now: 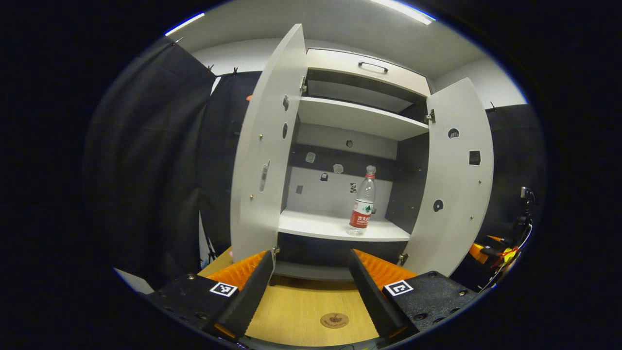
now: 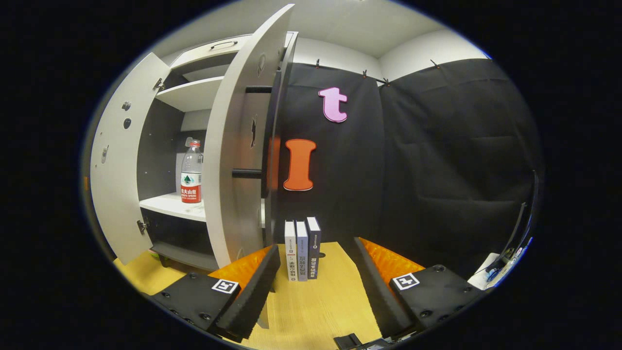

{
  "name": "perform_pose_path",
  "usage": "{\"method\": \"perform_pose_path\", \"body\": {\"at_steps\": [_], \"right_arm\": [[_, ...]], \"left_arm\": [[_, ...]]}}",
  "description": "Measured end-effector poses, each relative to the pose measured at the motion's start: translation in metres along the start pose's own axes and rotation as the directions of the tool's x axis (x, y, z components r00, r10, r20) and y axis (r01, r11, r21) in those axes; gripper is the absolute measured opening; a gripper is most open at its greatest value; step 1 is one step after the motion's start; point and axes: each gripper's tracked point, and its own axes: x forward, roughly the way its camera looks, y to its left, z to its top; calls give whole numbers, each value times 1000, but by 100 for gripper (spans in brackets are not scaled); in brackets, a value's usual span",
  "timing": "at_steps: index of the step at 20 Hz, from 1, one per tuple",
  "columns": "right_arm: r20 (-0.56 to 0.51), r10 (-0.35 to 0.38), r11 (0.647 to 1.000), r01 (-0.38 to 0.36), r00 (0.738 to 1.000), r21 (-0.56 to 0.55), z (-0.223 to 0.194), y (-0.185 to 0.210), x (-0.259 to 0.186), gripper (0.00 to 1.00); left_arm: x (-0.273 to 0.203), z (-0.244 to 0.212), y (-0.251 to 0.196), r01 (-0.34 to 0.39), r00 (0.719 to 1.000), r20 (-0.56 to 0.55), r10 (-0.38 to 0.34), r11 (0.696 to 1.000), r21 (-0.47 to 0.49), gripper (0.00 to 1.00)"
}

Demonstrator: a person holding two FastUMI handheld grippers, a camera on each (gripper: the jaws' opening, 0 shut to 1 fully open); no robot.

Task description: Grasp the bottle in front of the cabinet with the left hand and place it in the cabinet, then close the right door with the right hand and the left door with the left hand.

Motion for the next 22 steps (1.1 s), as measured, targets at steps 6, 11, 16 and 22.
{"method": "perform_pose_path", "body": {"at_steps": [6, 11, 16, 22], "right_arm": [[21, 20, 1000, -19, 1000, -17, 2, 16, 1, 87], [14, 49, 999, -49, 999, -2, 2, 37, -2, 96], [14, 104, 995, -104, 994, -11, 4, 74, -2, 96], [10, 176, 984, -176, 984, -17, 7, 111, 3, 96]], "left_arm": [[-17, 6, 31, -56, 998, 19, 56, 998, -11, 95], [-23, 8, 46, -77, 997, 28, 78, 996, -39, 95], [-30, 11, 63, -95, 995, 39, 95, 995, -23, 95], [-32, 7, 77, -117, 992, 34, 119, 991, -56, 95]]}}
